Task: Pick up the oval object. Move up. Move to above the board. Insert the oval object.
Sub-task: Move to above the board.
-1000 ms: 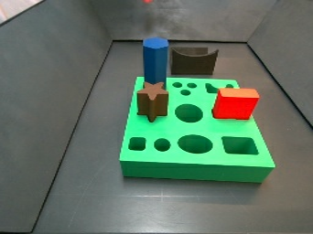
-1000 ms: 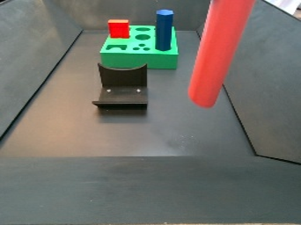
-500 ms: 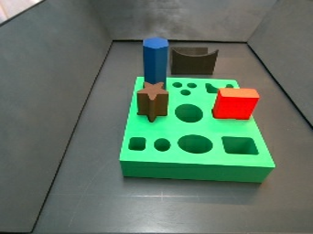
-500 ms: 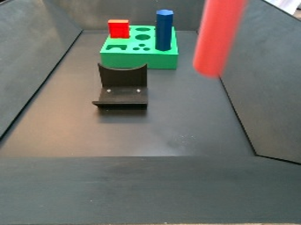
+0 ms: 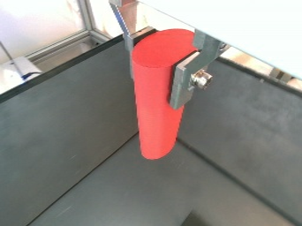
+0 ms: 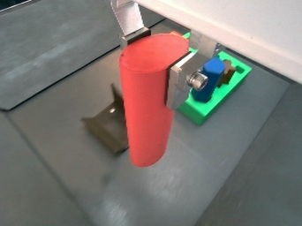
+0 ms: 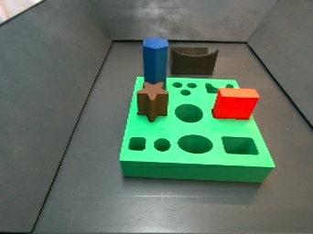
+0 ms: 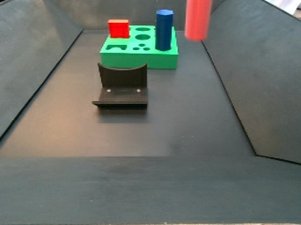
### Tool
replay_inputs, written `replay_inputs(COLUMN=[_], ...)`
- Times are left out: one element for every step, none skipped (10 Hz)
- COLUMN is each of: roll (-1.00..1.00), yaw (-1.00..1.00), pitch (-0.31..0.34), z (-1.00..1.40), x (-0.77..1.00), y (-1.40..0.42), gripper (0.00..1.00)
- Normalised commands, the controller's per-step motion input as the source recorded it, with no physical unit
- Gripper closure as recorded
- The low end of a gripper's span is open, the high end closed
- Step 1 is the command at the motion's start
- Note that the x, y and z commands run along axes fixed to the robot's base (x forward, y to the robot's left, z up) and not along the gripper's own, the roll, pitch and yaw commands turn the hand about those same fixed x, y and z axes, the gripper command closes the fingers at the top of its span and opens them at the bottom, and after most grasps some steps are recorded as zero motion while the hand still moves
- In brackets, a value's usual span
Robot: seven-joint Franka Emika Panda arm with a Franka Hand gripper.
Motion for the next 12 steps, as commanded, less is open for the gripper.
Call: replay_inputs(roll=[-0.01, 0.0, 0.0, -0.02, -0.01, -0.01, -0.01, -0.02, 0.0, -0.01, 0.0, 0.0], yaw=[0.0, 0.0, 0.0, 0.0, 0.0, 0.01, 0.01, 0.01, 0.0, 0.01, 0.01, 0.01], pitch=[0.024, 0.007, 0.0, -0.002, 0.004, 0.005, 0.013, 0.022, 0.034, 0.043, 0.054, 0.064], z=[0.02, 0.02, 0.02, 0.02, 0.03, 0.03, 0.03, 0.03, 0.03, 0.03, 0.03, 0.03], x=[0.07, 0.07, 0.07, 0.07, 0.07, 0.07, 0.07, 0.08, 0.09, 0.1, 0.12, 0.14], y=[-1.0, -1.0, -1.0, -1.0, -1.0, -1.0, -1.0, -1.0, -1.0, -1.0, -1.0, -1.0], gripper=[1.0, 1.0, 1.0, 1.0, 1.0, 1.0, 1.0, 1.0, 1.0, 1.0, 1.0, 1.0])
